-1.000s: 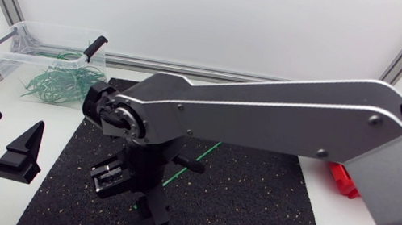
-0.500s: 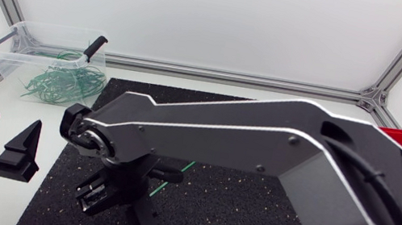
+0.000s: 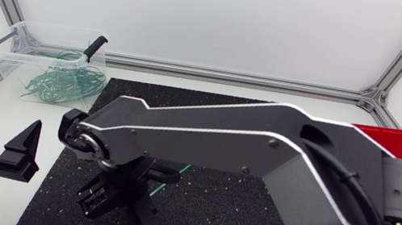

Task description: Take a green cable tie from the red box, thread the tail through the head to close it, then place it in the transparent bin on the left.

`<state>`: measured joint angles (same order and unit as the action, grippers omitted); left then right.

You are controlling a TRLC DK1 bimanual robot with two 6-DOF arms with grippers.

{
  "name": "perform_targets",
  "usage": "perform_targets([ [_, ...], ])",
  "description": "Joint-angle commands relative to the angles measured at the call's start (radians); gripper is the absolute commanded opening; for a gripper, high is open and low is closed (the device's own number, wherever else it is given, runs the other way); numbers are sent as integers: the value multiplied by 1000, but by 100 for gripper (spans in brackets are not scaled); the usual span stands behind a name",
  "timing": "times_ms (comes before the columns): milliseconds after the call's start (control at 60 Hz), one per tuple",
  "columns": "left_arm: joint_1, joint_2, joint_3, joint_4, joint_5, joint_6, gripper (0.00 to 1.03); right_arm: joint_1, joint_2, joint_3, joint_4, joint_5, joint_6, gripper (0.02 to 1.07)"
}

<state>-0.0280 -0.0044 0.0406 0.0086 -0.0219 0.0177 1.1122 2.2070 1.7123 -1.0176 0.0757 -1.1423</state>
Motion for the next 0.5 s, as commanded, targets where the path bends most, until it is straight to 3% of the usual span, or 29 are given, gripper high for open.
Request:
perform_targets([
  [0, 7, -8, -39, -18, 5, -25, 99, 11, 23, 9, -9, 3, -39, 48],
  [483, 5, -8, -39, -18, 5, -25, 99, 20, 46, 33, 5, -5, -66, 44],
])
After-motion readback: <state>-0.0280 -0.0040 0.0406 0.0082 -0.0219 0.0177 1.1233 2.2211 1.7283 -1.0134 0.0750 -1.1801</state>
